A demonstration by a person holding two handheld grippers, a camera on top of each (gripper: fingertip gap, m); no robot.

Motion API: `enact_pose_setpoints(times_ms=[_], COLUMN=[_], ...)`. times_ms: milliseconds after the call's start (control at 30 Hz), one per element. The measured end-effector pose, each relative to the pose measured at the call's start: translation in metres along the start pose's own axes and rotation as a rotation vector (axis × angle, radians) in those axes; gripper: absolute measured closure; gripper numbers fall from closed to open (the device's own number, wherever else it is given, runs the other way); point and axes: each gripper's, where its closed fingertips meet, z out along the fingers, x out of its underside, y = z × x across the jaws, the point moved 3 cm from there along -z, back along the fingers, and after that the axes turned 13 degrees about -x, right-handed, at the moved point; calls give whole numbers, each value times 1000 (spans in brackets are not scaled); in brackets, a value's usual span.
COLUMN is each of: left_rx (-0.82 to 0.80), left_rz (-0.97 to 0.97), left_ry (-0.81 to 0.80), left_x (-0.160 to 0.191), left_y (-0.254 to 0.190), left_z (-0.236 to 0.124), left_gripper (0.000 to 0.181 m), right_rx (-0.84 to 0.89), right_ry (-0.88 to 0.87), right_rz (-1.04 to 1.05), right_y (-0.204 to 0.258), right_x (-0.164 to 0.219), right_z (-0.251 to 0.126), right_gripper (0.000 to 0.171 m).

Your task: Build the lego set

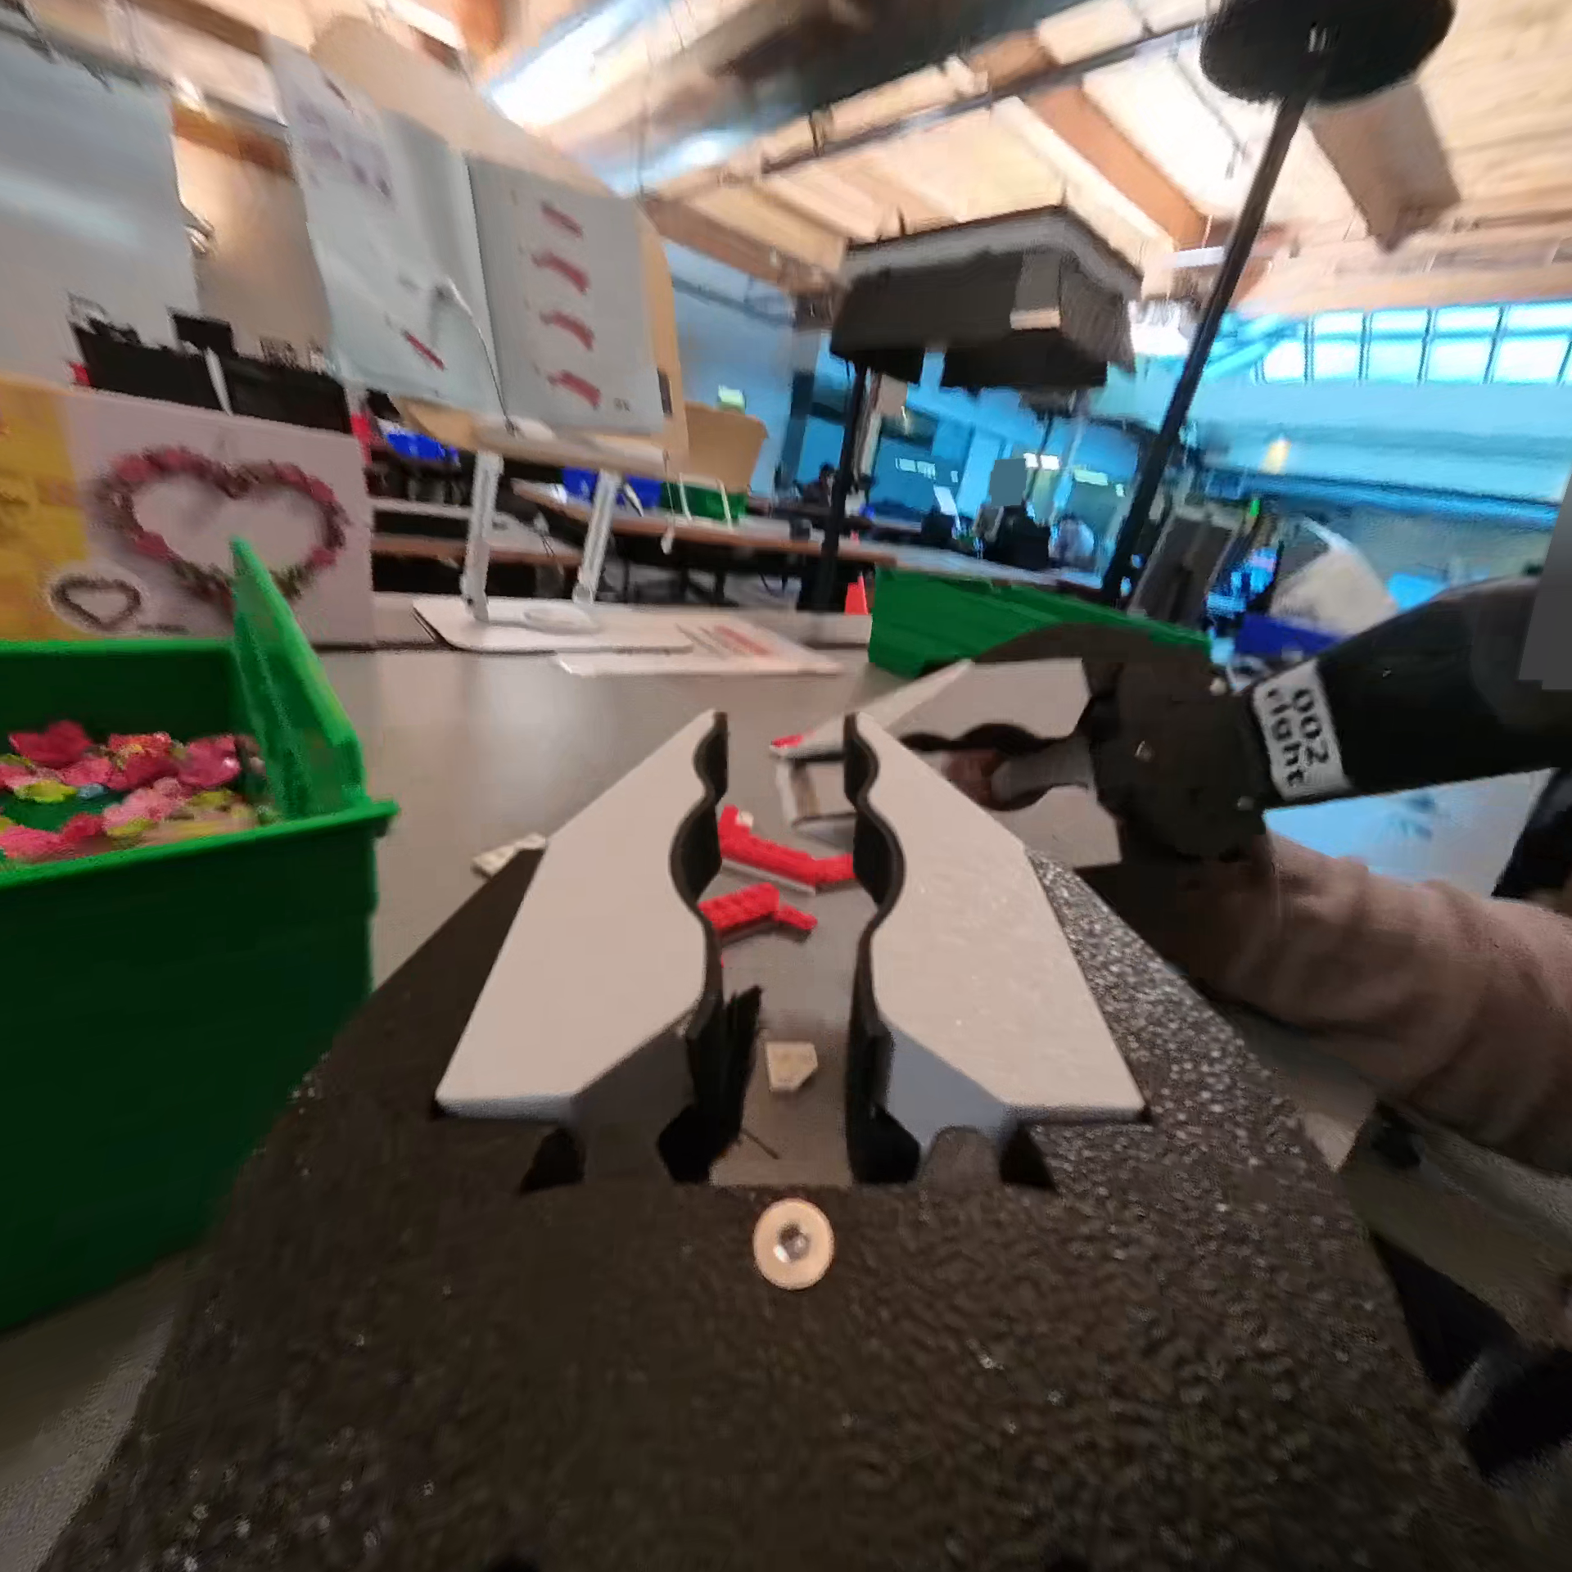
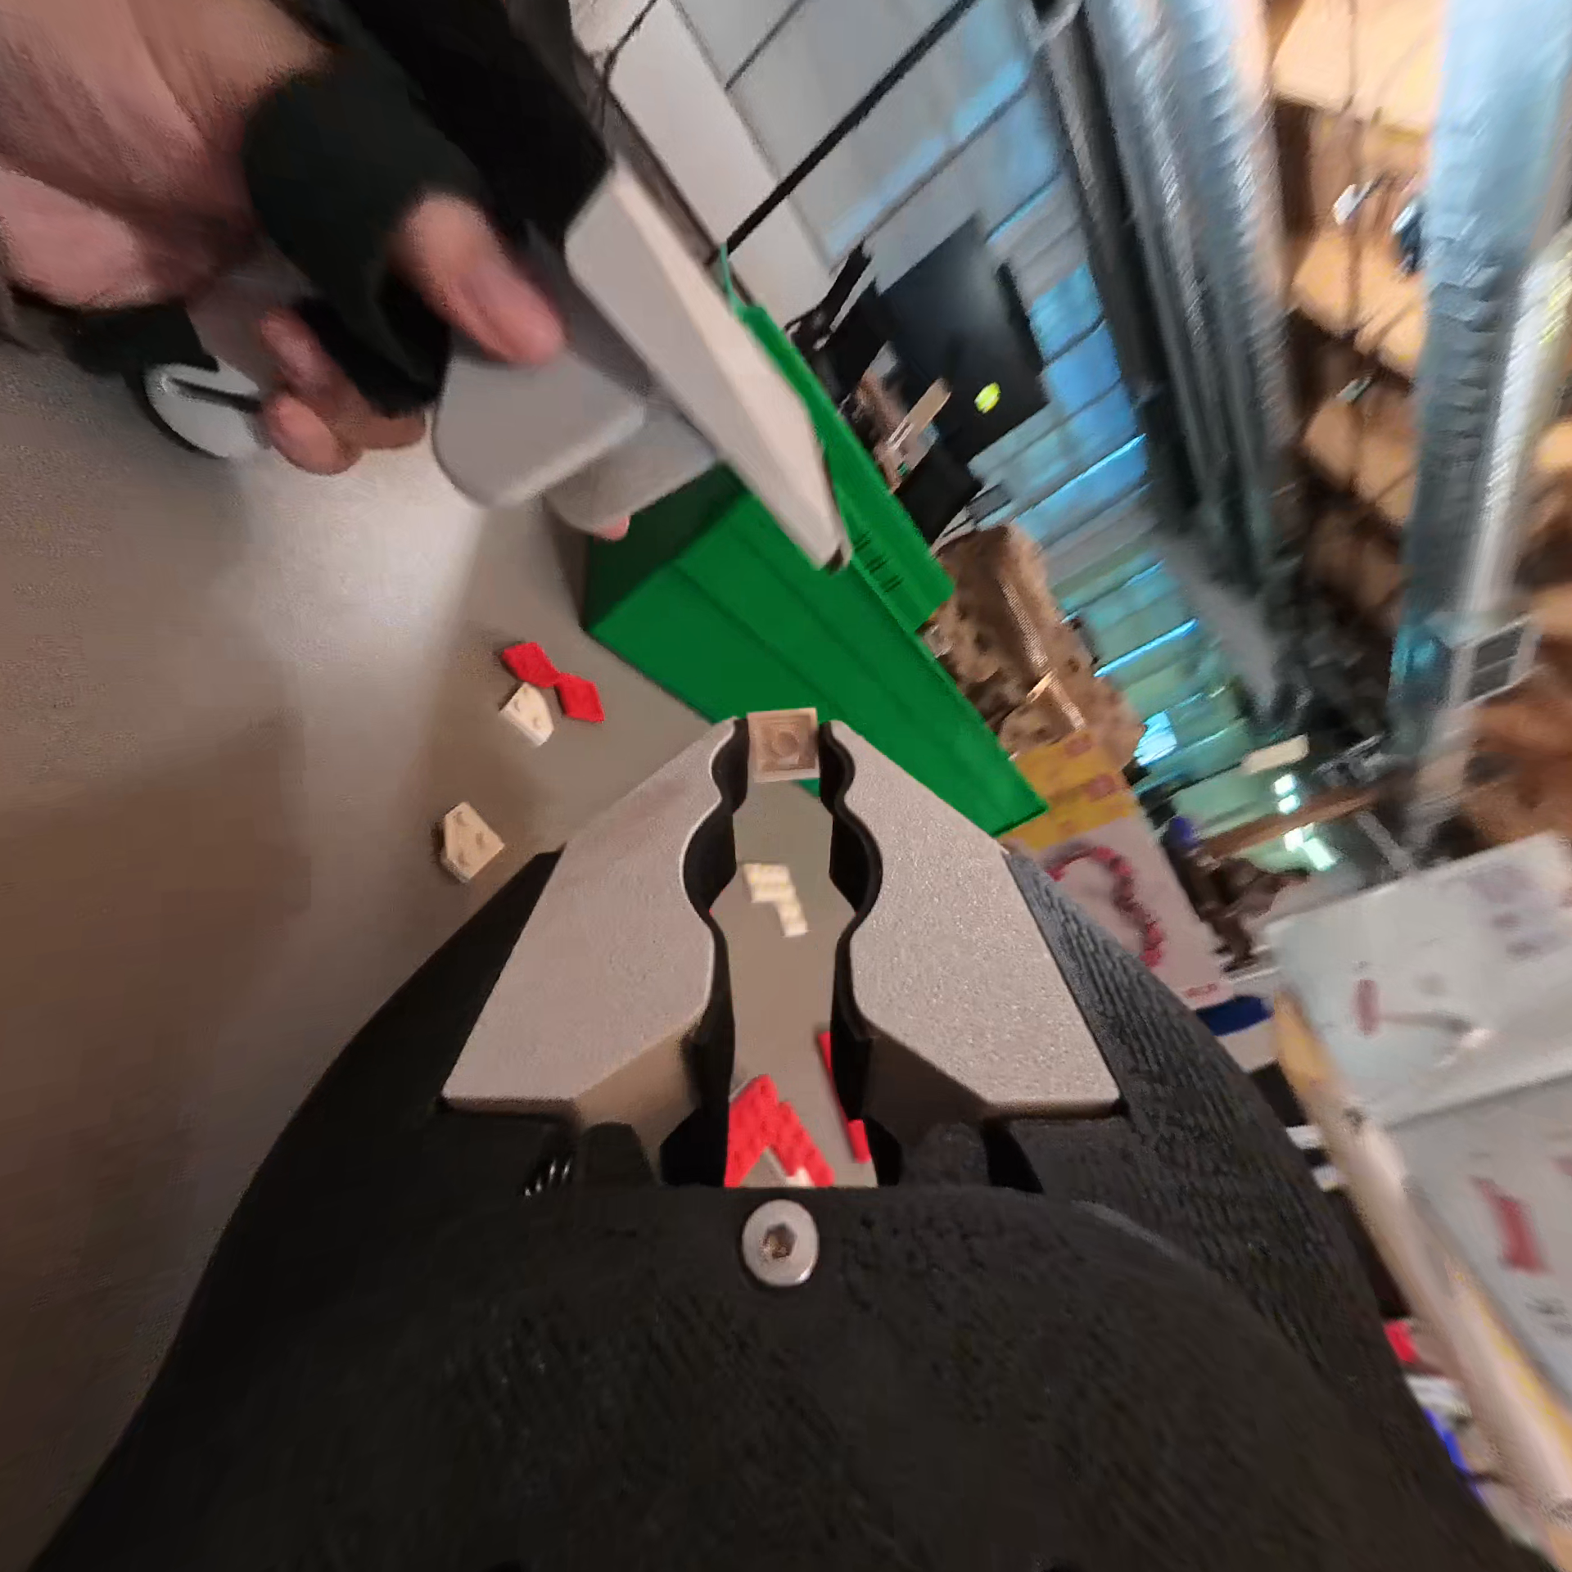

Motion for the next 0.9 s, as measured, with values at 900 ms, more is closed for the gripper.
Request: enact_pose_setpoints(times_ms=[900], left_rx=[342], left_rz=[-85], left_ry=[4], left_x=[-1], left_y=[-28], left_z=[-11], left_gripper=[179], right_rx=[-342], right_ry=[-490], right_rz=[526], right_y=[1], right_x=[-39], right_z=[-29], right_gripper=[157])
